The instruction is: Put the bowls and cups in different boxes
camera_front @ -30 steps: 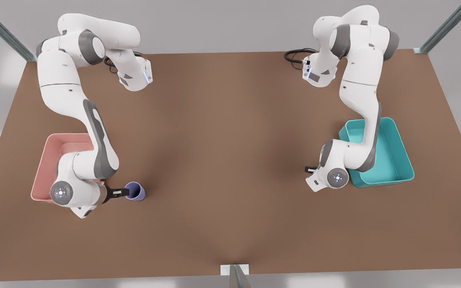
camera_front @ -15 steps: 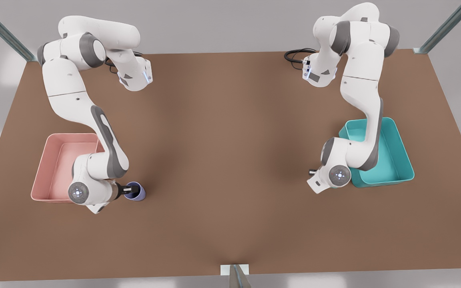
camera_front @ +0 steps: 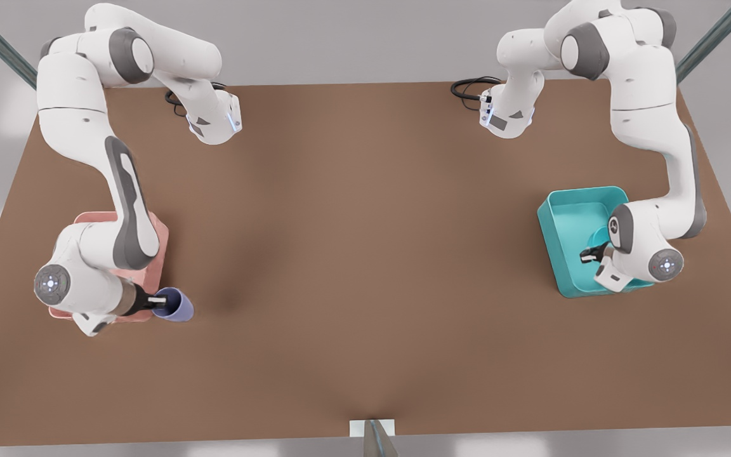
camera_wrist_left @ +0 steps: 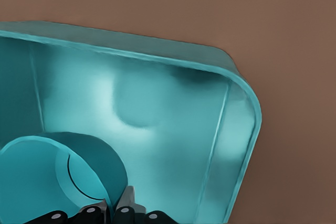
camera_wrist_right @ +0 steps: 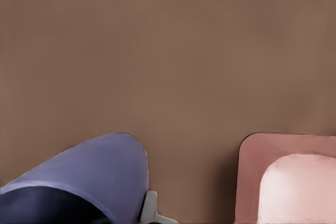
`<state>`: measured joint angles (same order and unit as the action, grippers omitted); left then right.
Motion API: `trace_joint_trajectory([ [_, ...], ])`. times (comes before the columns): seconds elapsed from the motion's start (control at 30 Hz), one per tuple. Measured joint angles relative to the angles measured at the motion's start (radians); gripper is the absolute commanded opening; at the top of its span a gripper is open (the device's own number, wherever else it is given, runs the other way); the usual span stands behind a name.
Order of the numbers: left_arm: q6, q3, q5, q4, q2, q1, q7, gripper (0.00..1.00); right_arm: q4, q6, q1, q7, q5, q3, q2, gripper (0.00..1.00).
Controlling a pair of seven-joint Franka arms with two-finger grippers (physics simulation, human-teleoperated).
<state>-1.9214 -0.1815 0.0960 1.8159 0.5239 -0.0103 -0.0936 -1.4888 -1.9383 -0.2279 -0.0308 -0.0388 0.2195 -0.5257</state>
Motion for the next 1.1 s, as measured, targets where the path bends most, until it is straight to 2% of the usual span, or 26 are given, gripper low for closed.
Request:
trace_joint_trajectory([
  [0.1, -0.066, -0.001, -0.001, 0.055, 0.008, 0.0, 0.003, 0.21, 0.007, 0.091, -0.096, -0.078, -0.001, -0.008, 0.113, 0.21],
  [0.13, -0.082, -0.001, -0.002, 0.06, 0.009, 0.0, 0.004, 0.68, 0.008, 0.116, -0.128, -0.106, -0.005, -0.011, 0.124, 0.21],
  [0.17, -0.094, -0.001, -0.003, 0.063, 0.009, 0.0, 0.006, 1.0, 0.015, 0.136, -0.149, -0.134, -0.015, -0.021, 0.12, 0.21],
  [0.27, -0.085, 0.0, -0.006, 0.047, -0.048, 0.003, 0.013, 1.0, 0.023, 0.16, -0.204, -0.212, -0.038, -0.045, 0.053, 0.21],
  [0.37, 0.099, 0.07, -0.023, -0.205, -0.157, 0.013, 0.023, 1.0, 0.025, 0.13, -0.218, -0.277, -0.058, -0.058, -0.018, 0.21],
  [0.43, 0.208, 0.14, -0.037, -0.306, -0.241, 0.071, 0.027, 1.0, 0.025, 0.092, -0.219, -0.314, -0.072, -0.06, -0.058, 0.21],
  [0.57, 0.339, 0.167, -0.06, -0.353, -0.335, 0.137, 0.032, 1.0, 0.021, 0.005, -0.219, -0.377, -0.086, -0.062, -0.129, 0.21],
  [0.7, 0.406, 0.171, -0.068, -0.358, -0.329, 0.135, 0.035, 1.0, 0.016, -0.053, -0.219, -0.428, -0.091, -0.065, -0.163, 0.21],
  [0.73, 0.417, 0.171, -0.07, -0.358, -0.328, 0.132, 0.035, 1.0, 0.015, -0.062, -0.219, -0.439, -0.093, -0.065, -0.168, 0.5],
  [0.77, 0.427, 0.171, -0.072, -0.358, -0.328, 0.13, 0.036, 1.0, 0.015, -0.071, -0.22, -0.447, -0.096, -0.065, -0.175, 1.0],
  [1.1, 0.485, 0.169, -0.077, -0.361, -0.33, 0.113, 0.041, 1.0, 0.014, -0.081, -0.227, -0.493, -0.108, -0.059, -0.156, 1.0],
])
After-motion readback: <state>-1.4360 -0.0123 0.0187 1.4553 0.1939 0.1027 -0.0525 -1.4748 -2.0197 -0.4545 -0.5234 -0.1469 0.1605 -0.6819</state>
